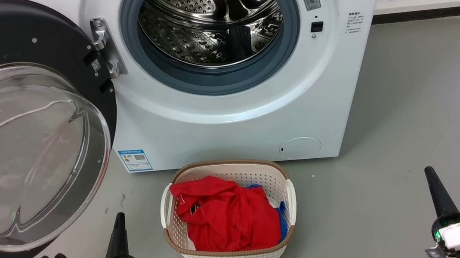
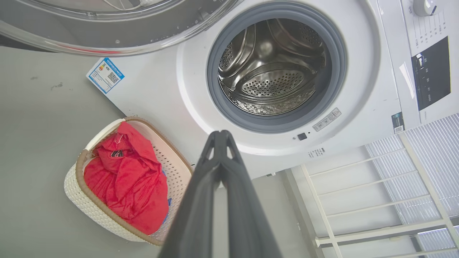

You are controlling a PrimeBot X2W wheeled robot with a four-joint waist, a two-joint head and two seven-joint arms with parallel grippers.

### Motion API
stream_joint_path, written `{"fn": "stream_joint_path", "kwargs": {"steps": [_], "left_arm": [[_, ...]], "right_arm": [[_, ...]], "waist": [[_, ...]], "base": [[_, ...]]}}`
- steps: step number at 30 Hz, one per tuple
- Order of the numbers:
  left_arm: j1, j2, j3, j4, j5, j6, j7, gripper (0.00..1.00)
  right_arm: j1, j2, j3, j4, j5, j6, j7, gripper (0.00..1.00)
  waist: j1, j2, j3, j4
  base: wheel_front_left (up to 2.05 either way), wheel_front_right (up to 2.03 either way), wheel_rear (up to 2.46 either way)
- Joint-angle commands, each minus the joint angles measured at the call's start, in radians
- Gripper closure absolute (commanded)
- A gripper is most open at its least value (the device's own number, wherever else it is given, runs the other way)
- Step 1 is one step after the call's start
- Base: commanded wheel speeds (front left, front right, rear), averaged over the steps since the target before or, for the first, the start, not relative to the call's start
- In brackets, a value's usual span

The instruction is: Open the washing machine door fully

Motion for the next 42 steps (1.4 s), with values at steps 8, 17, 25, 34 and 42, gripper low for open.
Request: {"fn": "stream_joint_path", "kwargs": {"steps": [8,17,25,34,42], "left_arm": [[-0.036,-0.001,0.017,0.003,-0.105,-0.019,0.025,1.00],[-0.049,-0.004,0.031,0.012,-0.199,-0.032,0.048,1.00],[-0.060,-0.008,0.043,0.020,-0.277,-0.042,0.067,1.00],[-0.070,-0.011,0.056,0.029,-0.358,-0.053,0.089,1.00],[-0.079,-0.014,0.066,0.035,-0.417,-0.060,0.104,1.00]], "right_arm": [[-0.039,-0.007,-0.001,0.011,0.099,0.000,0.025,1.00],[-0.059,-0.006,-0.002,0.027,0.186,0.000,0.049,1.00],[-0.075,-0.005,-0.004,0.040,0.257,0.000,0.069,1.00],[-0.091,-0.004,-0.007,0.055,0.331,0.000,0.087,1.00],[-0.104,-0.002,-0.009,0.065,0.385,0.000,0.103,1.00]], "waist": [[0.0000,0.0000,-0.001,-0.004],[0.0000,0.0000,-0.001,-0.008],[0.0000,0.0000,-0.002,-0.012],[0.0000,0.0000,-0.002,-0.017],[0.0000,0.0000,-0.003,-0.020]], "base": [[0.00,0.00,0.00],[0.00,0.00,0.00],[0.00,0.00,0.00],[0.00,0.00,0.00],[0.00,0.00,0.00]]}}
